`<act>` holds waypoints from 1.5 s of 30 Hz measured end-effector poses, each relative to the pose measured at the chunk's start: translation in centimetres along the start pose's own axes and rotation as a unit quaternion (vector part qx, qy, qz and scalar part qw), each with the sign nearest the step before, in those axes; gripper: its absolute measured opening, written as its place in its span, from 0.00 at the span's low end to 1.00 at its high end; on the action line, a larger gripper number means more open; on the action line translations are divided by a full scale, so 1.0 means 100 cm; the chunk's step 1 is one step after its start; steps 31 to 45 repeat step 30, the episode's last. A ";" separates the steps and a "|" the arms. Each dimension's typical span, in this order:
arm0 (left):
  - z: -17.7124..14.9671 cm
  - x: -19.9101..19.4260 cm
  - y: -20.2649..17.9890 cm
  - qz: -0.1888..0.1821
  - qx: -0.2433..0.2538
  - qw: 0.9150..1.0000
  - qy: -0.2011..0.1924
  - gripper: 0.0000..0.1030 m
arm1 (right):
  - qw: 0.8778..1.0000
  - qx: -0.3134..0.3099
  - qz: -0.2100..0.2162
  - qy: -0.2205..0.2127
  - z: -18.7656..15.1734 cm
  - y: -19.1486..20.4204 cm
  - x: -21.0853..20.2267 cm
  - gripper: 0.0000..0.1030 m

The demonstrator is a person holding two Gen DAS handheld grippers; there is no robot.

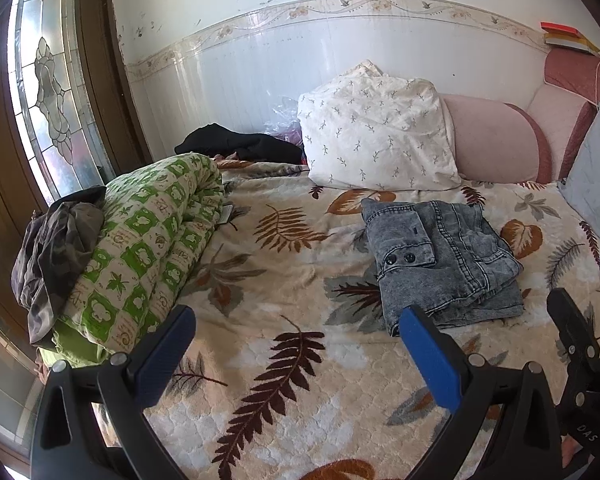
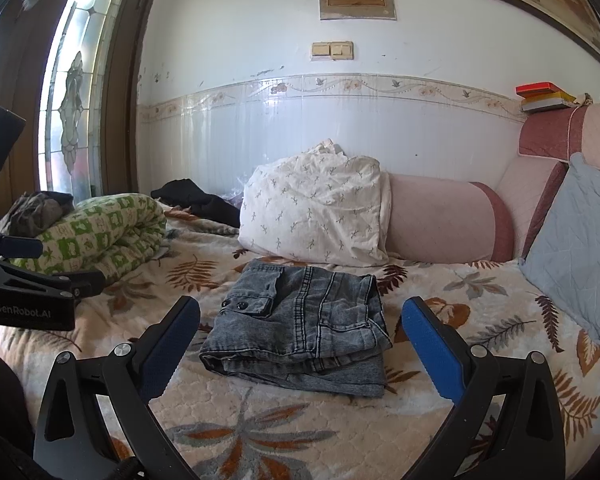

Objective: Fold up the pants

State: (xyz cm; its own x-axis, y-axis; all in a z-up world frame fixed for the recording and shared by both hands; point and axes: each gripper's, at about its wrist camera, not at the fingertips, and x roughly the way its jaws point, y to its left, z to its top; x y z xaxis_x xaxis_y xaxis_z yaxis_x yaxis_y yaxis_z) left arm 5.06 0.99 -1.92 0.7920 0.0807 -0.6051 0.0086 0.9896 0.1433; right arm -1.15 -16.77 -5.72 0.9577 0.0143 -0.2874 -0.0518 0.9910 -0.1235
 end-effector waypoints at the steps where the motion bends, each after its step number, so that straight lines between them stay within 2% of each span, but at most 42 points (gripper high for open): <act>1: 0.001 0.000 0.001 -0.001 -0.001 1.000 0.001 1.00 | 1.000 0.000 0.000 0.002 0.000 0.000 0.001 0.99; 7: 0.007 0.001 0.006 -0.003 -0.003 1.000 0.000 1.00 | 1.000 0.002 -0.001 0.002 0.018 -0.001 0.008 0.99; 9: 0.011 0.003 0.009 0.001 -0.007 1.000 -0.001 1.00 | 1.000 0.015 0.010 0.006 0.026 -0.005 0.015 0.99; 12: 0.014 0.009 0.011 0.009 -0.011 1.000 -0.001 1.00 | 1.000 0.018 0.004 0.019 0.032 -0.009 0.030 0.99; 15: 0.015 0.021 0.010 0.012 -0.011 1.000 0.009 1.00 | 1.000 0.014 -0.003 0.028 0.019 -0.010 0.040 0.99; 20: 0.013 0.040 -0.003 0.008 -0.003 1.000 0.024 1.00 | 0.997 0.005 0.002 0.081 -0.006 -0.010 0.063 0.99; 25: 0.011 0.053 -0.015 -0.006 0.004 0.999 0.032 1.00 | 0.997 -0.002 0.011 0.070 -0.005 -0.007 0.062 0.99; 30: 0.005 0.064 -0.027 -0.032 0.003 0.999 0.037 1.00 | 0.996 -0.002 0.012 0.085 -0.004 -0.008 0.068 0.99; 45: 0.005 0.064 -0.027 -0.032 0.003 0.999 0.037 1.00 | 0.996 -0.002 0.012 0.085 -0.004 -0.008 0.068 0.99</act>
